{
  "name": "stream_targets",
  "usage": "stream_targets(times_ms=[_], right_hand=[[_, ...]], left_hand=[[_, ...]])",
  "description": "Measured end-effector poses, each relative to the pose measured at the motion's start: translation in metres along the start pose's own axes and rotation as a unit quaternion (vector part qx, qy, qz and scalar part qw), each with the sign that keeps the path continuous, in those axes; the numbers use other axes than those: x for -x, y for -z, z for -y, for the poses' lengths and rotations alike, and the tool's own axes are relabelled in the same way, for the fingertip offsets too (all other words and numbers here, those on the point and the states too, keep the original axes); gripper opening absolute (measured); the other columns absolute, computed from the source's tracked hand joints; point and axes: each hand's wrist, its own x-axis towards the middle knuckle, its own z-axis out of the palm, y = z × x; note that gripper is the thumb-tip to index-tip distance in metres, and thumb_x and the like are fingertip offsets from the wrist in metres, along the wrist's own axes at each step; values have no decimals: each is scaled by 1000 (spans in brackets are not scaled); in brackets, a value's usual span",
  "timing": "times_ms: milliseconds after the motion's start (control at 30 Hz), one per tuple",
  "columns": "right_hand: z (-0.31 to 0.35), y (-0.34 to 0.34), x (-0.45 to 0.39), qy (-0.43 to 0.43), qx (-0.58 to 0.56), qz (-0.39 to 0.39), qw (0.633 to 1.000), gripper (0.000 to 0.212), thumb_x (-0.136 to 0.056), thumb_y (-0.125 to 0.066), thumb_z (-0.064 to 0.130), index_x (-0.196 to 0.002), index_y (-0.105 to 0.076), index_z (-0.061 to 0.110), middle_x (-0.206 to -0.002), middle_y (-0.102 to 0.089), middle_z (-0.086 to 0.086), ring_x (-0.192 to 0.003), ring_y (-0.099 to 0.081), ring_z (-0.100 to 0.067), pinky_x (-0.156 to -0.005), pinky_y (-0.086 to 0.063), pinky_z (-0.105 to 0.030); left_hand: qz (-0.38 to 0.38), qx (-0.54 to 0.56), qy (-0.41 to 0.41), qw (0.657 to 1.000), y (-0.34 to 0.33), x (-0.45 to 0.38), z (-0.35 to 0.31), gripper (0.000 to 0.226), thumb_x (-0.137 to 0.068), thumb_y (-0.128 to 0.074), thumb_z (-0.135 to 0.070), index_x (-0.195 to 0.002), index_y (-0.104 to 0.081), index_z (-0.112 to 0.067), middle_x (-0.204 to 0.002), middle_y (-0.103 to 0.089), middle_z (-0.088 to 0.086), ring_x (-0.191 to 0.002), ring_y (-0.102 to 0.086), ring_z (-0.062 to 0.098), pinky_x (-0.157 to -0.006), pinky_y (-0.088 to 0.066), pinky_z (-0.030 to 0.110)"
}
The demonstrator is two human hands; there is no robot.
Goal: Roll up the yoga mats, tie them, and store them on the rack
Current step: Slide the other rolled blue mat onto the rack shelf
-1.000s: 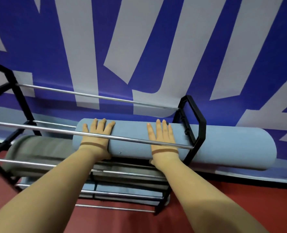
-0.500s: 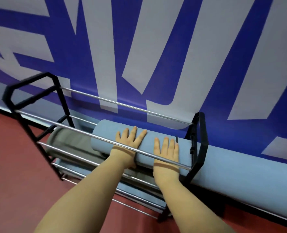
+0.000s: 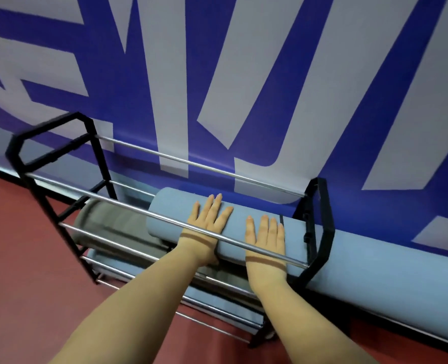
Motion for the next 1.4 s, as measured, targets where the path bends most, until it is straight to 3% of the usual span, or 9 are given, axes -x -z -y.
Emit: stream_targets(times_ms=[133, 200, 267, 367, 433, 733, 1167, 1300, 1400], right_hand=[[10, 4, -5, -46, -13, -12, 999, 76, -54, -87, 16, -124, -61, 3, -119, -58, -33, -109, -58, -46, -96, -43, -55], [19, 0, -6, -48, -17, -26, 998, 76, -39, -90, 11, -112, -68, 1, -107, -64, -32, -97, -63, -46, -87, -48, -56], [33, 12, -10, -46, -14, -28, 998, 77, -51, -87, 15, -123, -60, 0, -117, -57, -35, -107, -58, -48, -94, -43, -56], [62, 21, -17, -38, -10, 15, 999, 68, -98, -43, 18, -150, -2, 5, -152, -8, -32, -141, -11, -46, -115, -3, -51], [84, 29, -23, -39, -1, 38, 999, 64, -101, -31, 15, -149, 11, 9, -155, 3, -26, -143, 1, -42, -114, 6, -49], [153, 40, -59, -42, -2, 49, 998, 85, -94, -52, 26, -150, 11, 15, -156, 0, -20, -144, 0, -37, -114, 5, -52], [195, 54, -78, -69, -7, 39, 997, 88, -94, -52, 31, -149, 14, 16, -157, 2, -19, -145, 0, -36, -114, 4, -52], [205, 58, -80, -59, -13, 34, 998, 88, -94, -52, 32, -149, 16, 16, -157, 5, -18, -145, 3, -36, -114, 5, -51], [212, 57, -77, -51, -20, 23, 998, 87, -94, -52, 29, -149, 15, 16, -157, 5, -19, -144, 2, -37, -114, 5, -52]], left_hand=[[-35, 47, -62, 996, -3, -4, 14, 108, -75, -69, -45, -150, 4, -18, -158, 0, 10, -145, 0, 28, -118, 3, 39], [-54, 79, -87, 992, -7, -4, 28, 108, -73, -70, -45, -151, -1, -19, -157, -4, 10, -145, -4, 28, -118, 1, 37], [-86, 106, -111, 984, -12, -3, 48, 110, -68, -75, -45, -151, -9, -17, -156, -12, 13, -144, -12, 31, -118, -4, 39], [-104, 110, -119, 981, -17, 1, 84, 113, -57, -83, -40, -149, -23, -13, -152, -24, 17, -139, -25, 37, -116, -15, 44], [-113, 104, -116, 981, -20, 4, 110, 114, -50, -87, -36, -146, -30, -10, -148, -32, 20, -135, -33, 40, -112, -22, 47], [-81, 62, -94, 990, -16, 13, 184, 109, -71, -74, -46, -151, -5, -18, -156, -8, 11, -144, -9, 29, -117, -4, 38], [-108, 25, -109, 988, -3, 14, 231, 111, -73, -72, -48, -150, 1, -17, -155, -7, 13, -143, -8, 29, -117, -1, 37], [-115, 13, -103, 988, 0, 22, 242, 108, -72, -73, -42, -151, -4, -14, -154, -10, 16, -142, -11, 33, -117, -3, 39], [-140, 7, -100, 985, -6, 30, 247, 113, -52, -86, -38, -145, -29, -9, -143, -36, 25, -131, -37, 42, -112, -24, 46]])
